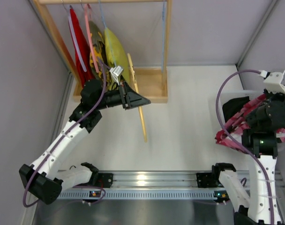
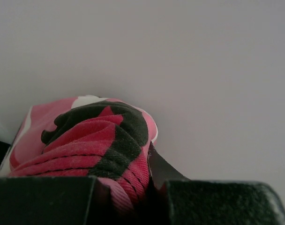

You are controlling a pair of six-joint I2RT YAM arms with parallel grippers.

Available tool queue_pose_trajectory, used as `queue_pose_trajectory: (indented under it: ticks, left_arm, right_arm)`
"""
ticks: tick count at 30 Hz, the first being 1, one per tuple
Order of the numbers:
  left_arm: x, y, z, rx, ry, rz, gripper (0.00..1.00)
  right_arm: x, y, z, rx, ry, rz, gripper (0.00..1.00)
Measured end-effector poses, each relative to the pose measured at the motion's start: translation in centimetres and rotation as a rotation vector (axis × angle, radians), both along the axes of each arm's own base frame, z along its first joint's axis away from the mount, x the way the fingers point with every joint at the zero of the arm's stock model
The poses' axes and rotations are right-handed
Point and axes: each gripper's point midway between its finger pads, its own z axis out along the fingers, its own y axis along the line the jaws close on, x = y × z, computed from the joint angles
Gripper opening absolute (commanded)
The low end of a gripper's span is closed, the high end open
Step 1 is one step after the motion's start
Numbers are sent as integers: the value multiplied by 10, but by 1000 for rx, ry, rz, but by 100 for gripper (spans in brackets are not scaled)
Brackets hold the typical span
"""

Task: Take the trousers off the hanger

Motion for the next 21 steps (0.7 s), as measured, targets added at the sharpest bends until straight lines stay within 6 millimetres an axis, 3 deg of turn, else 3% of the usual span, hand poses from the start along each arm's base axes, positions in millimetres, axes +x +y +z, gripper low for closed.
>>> queue_pose_trajectory:
  ticks: [4,8,11,14,18,21]
  left_arm:
    - [-5,2,9,-21,-2,0,0]
    - [-9,4,18,-42,-22,-1,0]
    - [-9,4,22,-53,-32,-1,0]
    - [-10,4,25,-61,-32,-1,0]
    - [-9,4,32,-70,-38,-1,0]
    - [-8,4,33,-73,-43,2,0]
  right_arm:
    - [23,-11,-11,-26,53,-11,0]
    - [48,-40,-26,-19,93,-36,0]
    - [82,-68,-51,21,138,-33,0]
    - [127,-88,-95,92,233,3,0]
    - [183,-99,-140,185,307,81,0]
    - [205,-95,-156,217,323,140,0]
